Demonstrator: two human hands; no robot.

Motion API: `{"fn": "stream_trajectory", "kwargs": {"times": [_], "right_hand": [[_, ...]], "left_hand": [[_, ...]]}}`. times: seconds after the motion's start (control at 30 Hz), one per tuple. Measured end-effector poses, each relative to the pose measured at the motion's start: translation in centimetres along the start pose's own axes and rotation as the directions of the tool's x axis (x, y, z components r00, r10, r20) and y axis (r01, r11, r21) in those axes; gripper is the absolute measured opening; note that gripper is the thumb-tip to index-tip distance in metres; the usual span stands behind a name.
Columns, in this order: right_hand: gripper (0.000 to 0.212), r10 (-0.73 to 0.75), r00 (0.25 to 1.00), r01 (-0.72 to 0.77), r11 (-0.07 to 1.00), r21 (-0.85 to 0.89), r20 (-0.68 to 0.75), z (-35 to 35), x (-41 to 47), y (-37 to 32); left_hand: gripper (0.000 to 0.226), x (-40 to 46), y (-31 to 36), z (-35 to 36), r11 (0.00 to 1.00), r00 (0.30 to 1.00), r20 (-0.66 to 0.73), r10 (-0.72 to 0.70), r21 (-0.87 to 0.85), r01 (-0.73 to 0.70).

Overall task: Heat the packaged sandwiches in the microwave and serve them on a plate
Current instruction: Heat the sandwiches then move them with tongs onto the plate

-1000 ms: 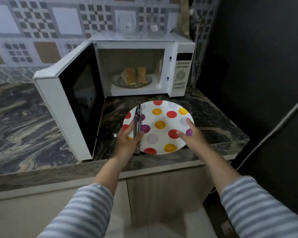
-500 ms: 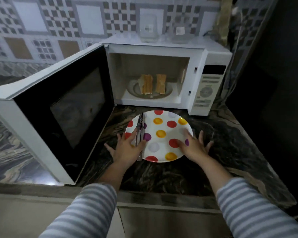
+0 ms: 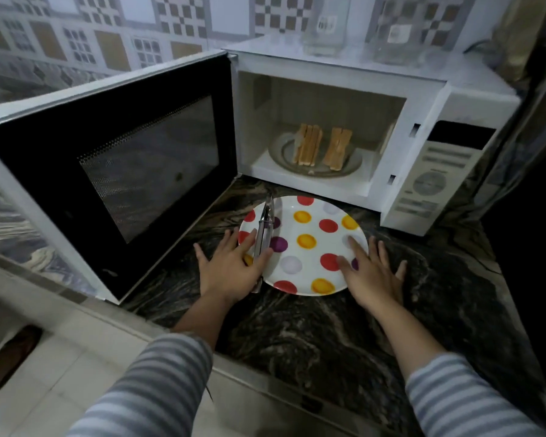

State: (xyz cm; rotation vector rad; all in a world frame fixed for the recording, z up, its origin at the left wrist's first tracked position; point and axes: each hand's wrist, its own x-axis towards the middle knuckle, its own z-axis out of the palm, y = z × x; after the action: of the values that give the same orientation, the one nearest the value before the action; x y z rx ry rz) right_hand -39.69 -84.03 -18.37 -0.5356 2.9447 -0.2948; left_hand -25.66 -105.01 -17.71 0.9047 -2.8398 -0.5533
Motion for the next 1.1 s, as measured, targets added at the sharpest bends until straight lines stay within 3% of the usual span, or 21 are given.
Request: {"fn": "stream_trajectory", "kwargs": {"times": [0.23,0.37,0.47,0.53,0.63,0.7,0.77,0.9,1.1], "right_hand": [[0.056,-0.016,1.0,0.017,0.999,0.045,-0.025,-0.3,-0.4,-0.2],[0.048,0.005,0.992,0.006,0.997,0.083,-0.126,-0.3,-0.8,-0.8],[0.042,-0.12,0.951,0.151,0.984,0.092,-0.284,-0.5,-1.4,-3.0],[0.036,-0.218,0.92,0.288,0.939,0.186,-0.327,-1.1,-1.7,-5.6],[0.036,-0.191,0.974,0.222,0.906,0.36,-0.122,-2.2,-2.0,-10.3],[0.038,-0.157,0.988,0.145,0.911,0.387,0.001,-2.2,-2.0,-12.5],[0.041,-0.153,0.988,0.134,0.926,0.354,0.028,-2.1,-2.3,-14.0],[0.051,-0.096,0.995,0.085,0.946,0.312,0.019,-1.7,-3.1,-15.5],[0.03,-0.054,0.997,0.046,0.986,0.16,0.051,-2.2,-3.6,-15.5]], "left_hand": [[0.074,0.2,-0.1,0.1,1.0,1.0,-0.016,-0.005,-0.001,0.005],[0.069,0.2,-0.1,-0.1,0.999,1.0,-0.02,0.003,-0.034,-0.003],[0.062,0.1,-0.2,-0.1,0.997,1.0,-0.001,0.004,-0.071,-0.004],[0.056,0.2,-0.1,-0.2,0.995,1.0,0.006,-0.005,-0.104,0.006],[0.051,0.6,-1.0,-0.6,0.994,1.0,-0.009,0.014,-0.112,-0.015],[0.052,0.6,-2.5,-0.7,0.993,0.993,-0.022,0.112,-0.035,-0.113],[0.056,0.5,-3.6,-0.8,0.979,0.98,-0.014,0.2,0.031,-0.2],[0.051,0.7,-3.8,-0.4,0.976,0.978,-0.021,0.209,0.066,-0.207],[0.052,0.9,-3.8,-0.3,0.978,0.979,-0.032,0.203,0.06,-0.201]]}}
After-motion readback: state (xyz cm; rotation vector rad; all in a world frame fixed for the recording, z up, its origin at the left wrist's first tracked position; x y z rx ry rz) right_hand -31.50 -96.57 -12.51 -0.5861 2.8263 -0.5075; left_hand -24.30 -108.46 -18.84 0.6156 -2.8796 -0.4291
